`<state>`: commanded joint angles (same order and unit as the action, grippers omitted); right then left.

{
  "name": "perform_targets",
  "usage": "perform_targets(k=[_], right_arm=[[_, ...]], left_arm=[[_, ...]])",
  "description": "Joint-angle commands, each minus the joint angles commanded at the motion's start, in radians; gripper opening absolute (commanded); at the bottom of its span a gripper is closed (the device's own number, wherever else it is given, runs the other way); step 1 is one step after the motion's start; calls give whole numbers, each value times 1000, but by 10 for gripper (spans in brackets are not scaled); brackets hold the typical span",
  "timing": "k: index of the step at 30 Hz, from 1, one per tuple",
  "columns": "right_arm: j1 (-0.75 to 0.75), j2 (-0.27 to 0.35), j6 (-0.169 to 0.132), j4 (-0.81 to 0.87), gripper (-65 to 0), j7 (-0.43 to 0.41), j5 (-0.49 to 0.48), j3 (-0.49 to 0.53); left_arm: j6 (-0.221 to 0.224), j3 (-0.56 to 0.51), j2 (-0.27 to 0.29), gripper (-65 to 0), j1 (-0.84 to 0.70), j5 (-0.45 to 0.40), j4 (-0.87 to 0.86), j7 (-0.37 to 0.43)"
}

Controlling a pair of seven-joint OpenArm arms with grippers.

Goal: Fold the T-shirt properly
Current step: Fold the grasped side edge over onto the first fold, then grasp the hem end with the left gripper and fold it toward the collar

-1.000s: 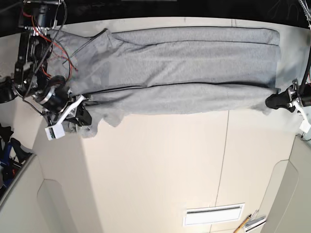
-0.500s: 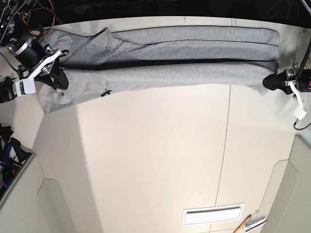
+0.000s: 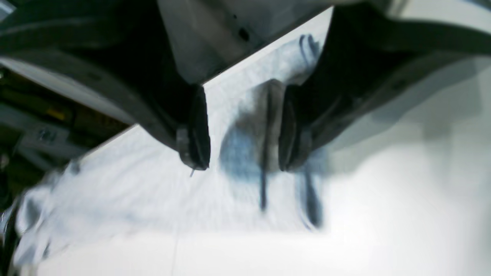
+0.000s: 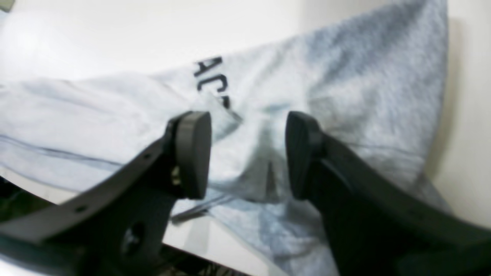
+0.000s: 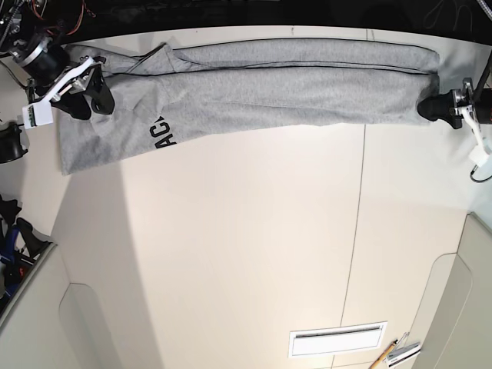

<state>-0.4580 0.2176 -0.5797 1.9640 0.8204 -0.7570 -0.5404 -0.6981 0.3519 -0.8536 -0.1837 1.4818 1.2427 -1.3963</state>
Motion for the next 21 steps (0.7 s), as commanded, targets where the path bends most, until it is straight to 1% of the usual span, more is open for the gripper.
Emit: perform_targets(k=[2, 3, 4, 5, 6, 7, 8, 9, 11, 14, 21], right_arm=[[4, 0, 0, 0, -342, 0, -14, 0], [4, -4, 0, 0, -344, -1, -14, 0], [3, -8, 0, 0, -381, 0, -13, 0], [4, -17, 0, 0, -455, 0, -10, 0], [6, -25, 0, -1, -546, -1, -10, 0], [12, -34, 0, -3, -632, -1, -6, 1], [18, -40, 0, -8, -650, -1, 3, 1], [23, -44, 0, -14, -650, -5, 17, 1], [24, -47, -1, -35, -650, -15, 32, 1], [38, -47, -1, -98, -650, -17, 43, 2], [102, -47, -3, -329, -650, -20, 42, 2]], left_arm=[[0, 87, 0, -326, -14, 2, 0, 0], [0, 117, 0, -306, -34, 2, 0, 0], [0, 138, 0, -270, -59, 2, 0, 0], [0, 143, 0, -227, -84, 2, 0, 0], [0, 143, 3, -195, -107, 2, 0, 0], [0, 143, 9, -185, -125, -8, 0, 14], [0, 143, 22, -185, -136, -36, 0, 37], [0, 143, 37, -185, -145, -75, 0, 60], [0, 143, 65, -185, -155, -112, 0, 94], [0, 143, 94, -185, -155, -113, 0, 95], [0, 143, 153, -185, -169, -114, 0, 94]])
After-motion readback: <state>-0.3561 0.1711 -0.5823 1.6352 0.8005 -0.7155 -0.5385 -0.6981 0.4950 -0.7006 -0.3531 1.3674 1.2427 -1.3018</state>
